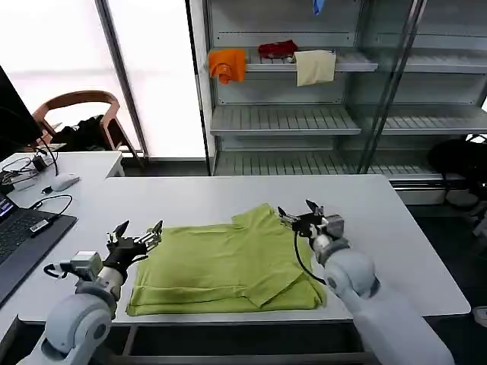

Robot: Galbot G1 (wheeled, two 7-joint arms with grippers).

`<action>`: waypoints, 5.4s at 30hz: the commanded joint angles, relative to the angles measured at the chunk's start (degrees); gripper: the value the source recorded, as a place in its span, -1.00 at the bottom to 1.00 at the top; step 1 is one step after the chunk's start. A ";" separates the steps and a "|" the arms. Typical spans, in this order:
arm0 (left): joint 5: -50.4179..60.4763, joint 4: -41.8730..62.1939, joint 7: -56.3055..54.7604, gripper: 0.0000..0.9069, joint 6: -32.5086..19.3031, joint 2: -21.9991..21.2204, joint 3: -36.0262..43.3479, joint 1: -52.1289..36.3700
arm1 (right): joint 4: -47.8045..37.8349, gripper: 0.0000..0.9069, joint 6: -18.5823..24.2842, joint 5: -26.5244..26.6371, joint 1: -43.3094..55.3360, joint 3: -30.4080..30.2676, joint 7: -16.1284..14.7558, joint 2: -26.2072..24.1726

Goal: Fold and organize the clothes.

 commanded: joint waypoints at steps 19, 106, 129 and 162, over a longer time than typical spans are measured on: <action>3.48 23.46 6.83 1.00 4.80 -0.41 6.86 -13.76 | -21.97 1.00 -2.71 -6.28 11.20 -7.47 -7.98 8.55; 17.83 -9.14 0.88 -1.00 -1.90 0.56 -4.11 21.12 | 25.83 -1.00 4.56 -0.12 -24.80 4.69 -3.34 -14.14; 20.78 -4.75 1.52 -0.38 -1.79 -0.40 -2.34 21.91 | 25.05 -1.00 7.48 -1.56 -30.67 3.54 9.66 -11.75; 13.93 -17.29 2.48 1.00 -9.15 -17.95 -10.84 31.64 | 30.26 1.00 23.81 -7.92 -40.79 19.74 0.36 -13.52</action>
